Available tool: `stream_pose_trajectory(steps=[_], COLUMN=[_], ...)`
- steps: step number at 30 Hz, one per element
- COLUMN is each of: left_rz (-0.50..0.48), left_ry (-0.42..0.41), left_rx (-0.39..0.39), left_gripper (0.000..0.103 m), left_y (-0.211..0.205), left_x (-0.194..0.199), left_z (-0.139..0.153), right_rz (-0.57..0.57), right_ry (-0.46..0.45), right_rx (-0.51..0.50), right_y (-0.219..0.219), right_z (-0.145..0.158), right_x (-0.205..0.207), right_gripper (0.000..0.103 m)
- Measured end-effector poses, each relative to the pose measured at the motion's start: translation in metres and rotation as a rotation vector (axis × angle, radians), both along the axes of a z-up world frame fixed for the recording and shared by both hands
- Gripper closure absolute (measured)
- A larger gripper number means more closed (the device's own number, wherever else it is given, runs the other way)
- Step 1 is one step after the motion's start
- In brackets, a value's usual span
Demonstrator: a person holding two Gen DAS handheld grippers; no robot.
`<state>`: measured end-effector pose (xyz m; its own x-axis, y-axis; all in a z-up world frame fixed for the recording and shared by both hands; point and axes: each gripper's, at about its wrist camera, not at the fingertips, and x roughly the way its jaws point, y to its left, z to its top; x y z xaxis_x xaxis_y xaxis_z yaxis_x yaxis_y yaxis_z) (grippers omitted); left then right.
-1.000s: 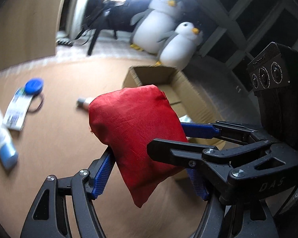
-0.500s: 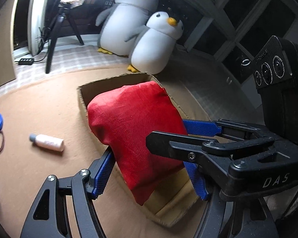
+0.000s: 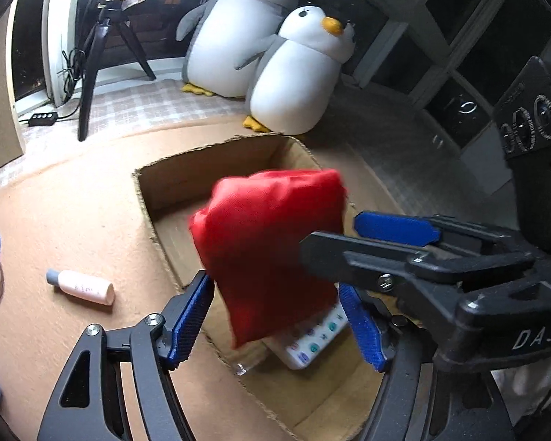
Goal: Organize objects
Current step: 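Carry the red pouch with the right gripper and release it into the box, then move the left gripper toward the purple cord on the floor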
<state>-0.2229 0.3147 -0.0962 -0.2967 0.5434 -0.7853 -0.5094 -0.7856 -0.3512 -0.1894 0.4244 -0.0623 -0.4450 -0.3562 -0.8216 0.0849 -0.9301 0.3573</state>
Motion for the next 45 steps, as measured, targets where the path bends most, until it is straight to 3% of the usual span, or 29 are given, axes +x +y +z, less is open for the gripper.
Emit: stream_pose_trajectory(steps=[11, 28, 38, 45], left_rz=[0.027, 0.164, 0.275, 0.246], left_ry=[0.045, -0.006, -0.033, -0.039], left_rx=[-0.019, -0.069, -0.068, -0.148], left_gripper=[0.029, 0.029, 0.029, 0.03], left_y=[-0.036, -0.159, -0.221, -0.224], left_x=[0.008, 0.016, -0.017, -0.056], left_z=[0.014, -0.001, -0.008, -0.031], right_rz=[-0.049, -0.021, 0.008, 0.009], right_ry=[0.021, 0.058, 0.02, -0.01], right_rx=[0.003, 0.005, -0.041, -0.056], right_y=[0.003, -0.053, -0.088, -0.098], right_z=[0.006, 0.011, 0.0, -0.008], right_x=[0.004, 0.06, 0.08, 0.087], right_gripper=[0.037, 0.037, 0.037, 0.037])
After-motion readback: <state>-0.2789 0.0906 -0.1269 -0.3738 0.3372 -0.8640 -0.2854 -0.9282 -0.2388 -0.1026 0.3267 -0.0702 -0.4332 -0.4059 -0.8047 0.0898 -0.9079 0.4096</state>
